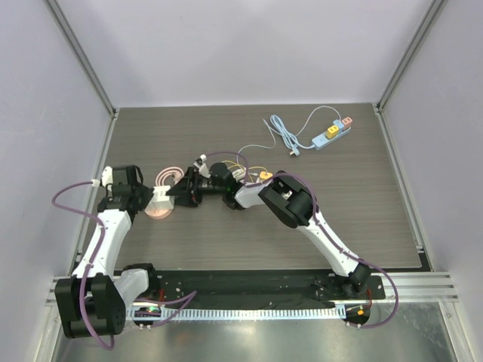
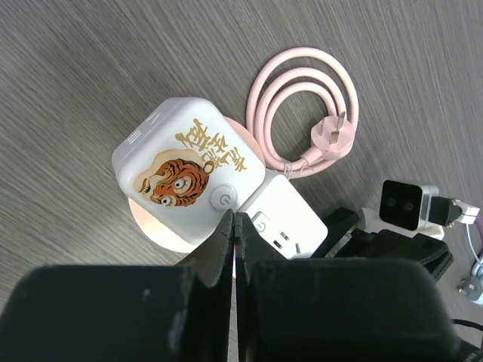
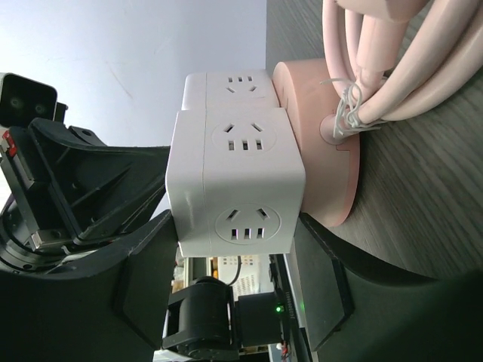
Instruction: Pull the plug off the socket
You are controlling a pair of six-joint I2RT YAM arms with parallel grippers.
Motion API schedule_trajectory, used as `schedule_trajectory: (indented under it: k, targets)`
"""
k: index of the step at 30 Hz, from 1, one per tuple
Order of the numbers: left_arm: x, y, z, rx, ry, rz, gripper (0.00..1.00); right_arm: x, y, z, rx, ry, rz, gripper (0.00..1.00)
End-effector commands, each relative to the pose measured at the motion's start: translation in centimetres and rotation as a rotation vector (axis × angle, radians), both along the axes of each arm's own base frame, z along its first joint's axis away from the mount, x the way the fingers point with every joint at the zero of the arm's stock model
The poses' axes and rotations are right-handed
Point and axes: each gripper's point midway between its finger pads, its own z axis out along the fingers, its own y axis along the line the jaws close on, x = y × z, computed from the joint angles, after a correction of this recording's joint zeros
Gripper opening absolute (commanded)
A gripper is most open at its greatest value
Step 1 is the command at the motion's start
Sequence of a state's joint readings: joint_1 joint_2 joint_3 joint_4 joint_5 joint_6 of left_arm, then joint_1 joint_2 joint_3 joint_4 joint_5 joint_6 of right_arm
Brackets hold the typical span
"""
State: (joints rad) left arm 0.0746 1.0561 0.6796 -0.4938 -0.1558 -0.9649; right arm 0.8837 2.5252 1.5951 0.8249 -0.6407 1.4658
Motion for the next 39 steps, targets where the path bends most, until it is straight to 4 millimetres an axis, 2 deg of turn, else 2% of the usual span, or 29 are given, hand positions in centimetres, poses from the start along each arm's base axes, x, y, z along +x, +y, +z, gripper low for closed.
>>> schedule_trajectory:
  k: [1, 4, 6, 8, 10, 11, 13, 14, 18, 21, 26, 32, 35, 39]
  targets:
    - [-6.5, -0.5, -5.3, -0.003, 0.289, -0.015, 0.0, -0.3, 0.1, 6.4, 0.198, -0.019, 0.019, 0.01]
    - [-6.4, -0.1, -5.0, 0.016, 0.275, -0.007, 0.0, -0.1, -0.1, 6.7, 0.193, -0.038, 0.014, 0.01]
    - [-5.8, 0.1, -4.0, 0.031, 0.264, -0.019, 0.0, -0.1, -0.1, 6.0, 0.162, -0.04, 0.016, 0.01]
    - [-4.7, 0.2, -2.2, 0.05, 0.23, -0.037, 0.0, -0.2, -0.3, 5.0, 0.12, -0.077, 0.011, 0.01]
    - [-4.5, 0.4, -0.9, 0.064, 0.217, -0.04, 0.0, -0.5, -0.5, 3.9, 0.08, -0.078, 0.009, 0.01]
    - [-3.9, 0.5, 0.5, 0.071, 0.185, -0.038, 0.0, -0.5, -0.8, 3.2, 0.065, -0.085, 0.005, 0.01]
    - [-4.0, 0.8, 1.3, 0.074, 0.177, -0.035, 0.06, -0.6, -1.1, 2.8, 0.056, -0.089, 0.004, 0.01]
    - [-3.8, 0.9, 2.1, 0.069, 0.153, -0.028, 0.09, -0.8, -1.2, 2.4, 0.05, -0.093, 0.008, 0.01]
    - [-4.5, 1.4, 2.9, 0.028, 0.15, -0.001, 0.51, -1.0, -1.5, 1.7, 0.034, -0.124, 0.017, 0.01]
    - [-5.2, 1.2, 2.9, -0.013, 0.174, 0.019, 0.66, -1.2, -1.6, 1.2, 0.007, -0.169, 0.031, 0.01]
    - [-5.1, -0.1, 2.1, -0.109, 0.184, 0.047, 0.67, -0.9, -1.9, 0.7, -0.061, -0.263, 0.034, 0.01]
    - [-4.2, 0.7, 1.5, -0.108, 0.207, 0.11, 0.68, -1.1, -2.0, 0.1, -0.061, -0.274, 0.041, 0.01]
    - [-4.1, 1.3, 1.0, -0.091, 0.217, 0.147, 0.66, -1.4, -1.8, 0.8, -0.02, -0.241, 0.043, 0.01]
    - [-4.2, 1.5, 0.4, -0.086, 0.209, 0.175, 0.58, -1.4, -1.7, 2.0, 0.043, -0.215, 0.043, 0.01]
